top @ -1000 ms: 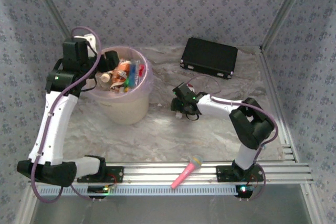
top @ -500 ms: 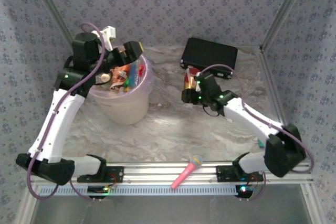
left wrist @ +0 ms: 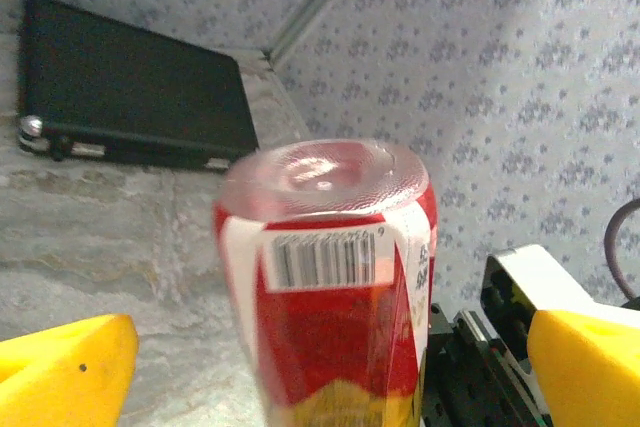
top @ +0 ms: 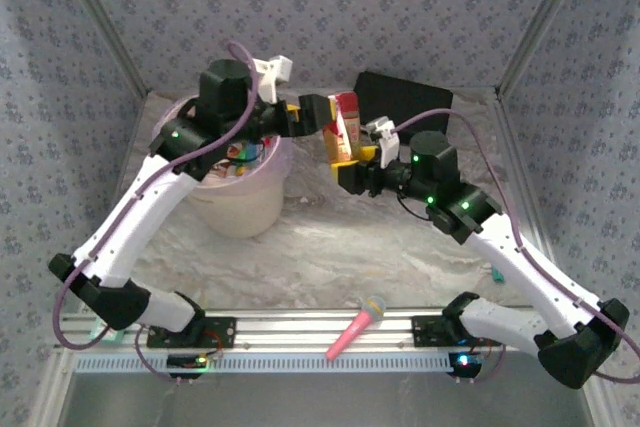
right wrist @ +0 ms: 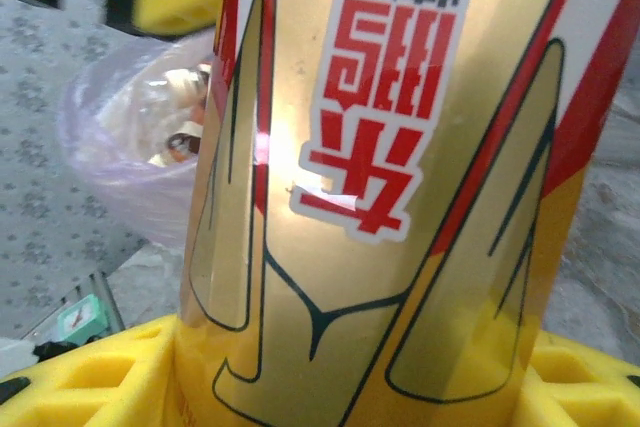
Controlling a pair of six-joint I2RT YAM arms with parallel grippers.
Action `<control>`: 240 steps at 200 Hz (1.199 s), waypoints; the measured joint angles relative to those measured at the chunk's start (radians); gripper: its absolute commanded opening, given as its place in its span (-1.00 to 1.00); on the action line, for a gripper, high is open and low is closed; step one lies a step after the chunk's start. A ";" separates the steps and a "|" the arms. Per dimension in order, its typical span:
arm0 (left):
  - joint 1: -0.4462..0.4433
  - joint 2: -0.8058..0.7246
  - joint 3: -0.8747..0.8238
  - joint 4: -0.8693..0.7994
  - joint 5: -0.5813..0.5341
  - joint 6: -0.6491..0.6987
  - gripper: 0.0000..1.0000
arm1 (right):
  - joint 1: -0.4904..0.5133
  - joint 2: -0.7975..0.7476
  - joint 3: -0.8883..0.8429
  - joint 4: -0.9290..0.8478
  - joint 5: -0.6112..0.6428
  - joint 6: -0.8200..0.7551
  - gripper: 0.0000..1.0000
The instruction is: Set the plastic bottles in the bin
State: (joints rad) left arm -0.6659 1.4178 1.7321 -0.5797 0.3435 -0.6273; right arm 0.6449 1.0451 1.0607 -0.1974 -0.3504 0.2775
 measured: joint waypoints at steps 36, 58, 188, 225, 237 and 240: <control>-0.045 0.028 0.000 0.001 -0.023 -0.002 0.77 | 0.030 0.010 0.007 0.036 -0.007 -0.002 0.04; -0.047 0.029 0.000 0.006 -0.041 -0.002 0.63 | 0.039 0.012 0.013 0.056 -0.011 -0.002 0.04; -0.042 0.060 0.034 -0.008 -0.067 0.012 0.10 | 0.061 0.059 0.058 0.056 -0.006 -0.027 0.86; 0.080 0.106 0.187 -0.143 -0.046 0.090 -0.02 | 0.042 0.040 0.076 -0.005 0.011 -0.040 0.88; 0.161 0.125 0.285 -0.221 -0.046 0.137 -0.08 | 0.024 0.022 0.076 -0.047 0.026 -0.047 0.87; 0.180 0.131 0.309 -0.240 -0.046 0.148 -0.12 | 0.021 0.018 0.076 -0.059 0.031 -0.048 0.87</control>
State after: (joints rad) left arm -0.4862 1.5486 2.0407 -0.8192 0.2977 -0.4789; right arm 0.6655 1.0630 1.1370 -0.2565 -0.3199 0.2295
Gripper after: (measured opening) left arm 0.641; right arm 0.938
